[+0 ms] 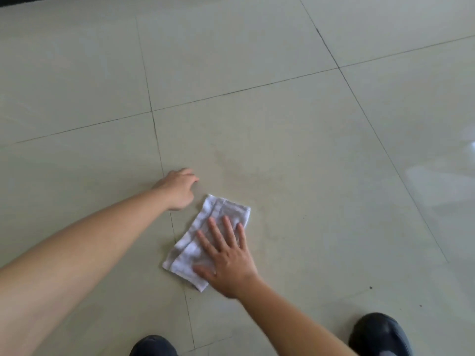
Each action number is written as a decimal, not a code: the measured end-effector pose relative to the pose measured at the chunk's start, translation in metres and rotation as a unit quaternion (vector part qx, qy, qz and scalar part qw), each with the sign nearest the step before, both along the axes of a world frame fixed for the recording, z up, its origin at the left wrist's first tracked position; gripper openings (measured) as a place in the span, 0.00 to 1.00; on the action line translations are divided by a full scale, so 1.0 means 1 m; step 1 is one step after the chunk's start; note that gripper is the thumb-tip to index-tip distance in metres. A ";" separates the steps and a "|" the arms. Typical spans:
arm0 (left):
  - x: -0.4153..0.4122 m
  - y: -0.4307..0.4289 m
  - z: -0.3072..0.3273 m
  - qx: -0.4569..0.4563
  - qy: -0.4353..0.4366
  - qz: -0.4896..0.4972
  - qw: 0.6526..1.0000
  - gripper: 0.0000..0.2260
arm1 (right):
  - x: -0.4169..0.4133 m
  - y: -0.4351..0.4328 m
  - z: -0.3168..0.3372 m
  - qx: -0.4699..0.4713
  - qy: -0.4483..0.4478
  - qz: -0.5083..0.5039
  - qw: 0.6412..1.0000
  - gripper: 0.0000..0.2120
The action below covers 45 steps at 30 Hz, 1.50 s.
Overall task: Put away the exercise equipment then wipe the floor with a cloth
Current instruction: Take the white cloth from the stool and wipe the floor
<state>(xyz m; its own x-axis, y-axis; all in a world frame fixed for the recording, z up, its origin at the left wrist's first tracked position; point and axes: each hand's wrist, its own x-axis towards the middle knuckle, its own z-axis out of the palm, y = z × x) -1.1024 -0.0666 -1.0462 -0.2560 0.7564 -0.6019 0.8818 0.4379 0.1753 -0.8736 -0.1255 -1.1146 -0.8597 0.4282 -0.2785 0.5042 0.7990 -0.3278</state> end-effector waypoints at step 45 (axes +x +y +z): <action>0.010 -0.002 -0.025 0.065 0.096 0.020 0.993 0.21 | 0.140 0.128 0.008 -0.054 -0.137 -0.515 0.845 0.39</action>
<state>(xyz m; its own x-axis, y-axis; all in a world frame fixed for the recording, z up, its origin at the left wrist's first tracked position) -1.0928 -0.0686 -1.0713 -0.3881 0.8114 -0.4370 0.8866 0.4581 0.0633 -0.7338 0.0021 -1.1068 0.0555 0.8691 -0.4915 0.9824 -0.1355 -0.1288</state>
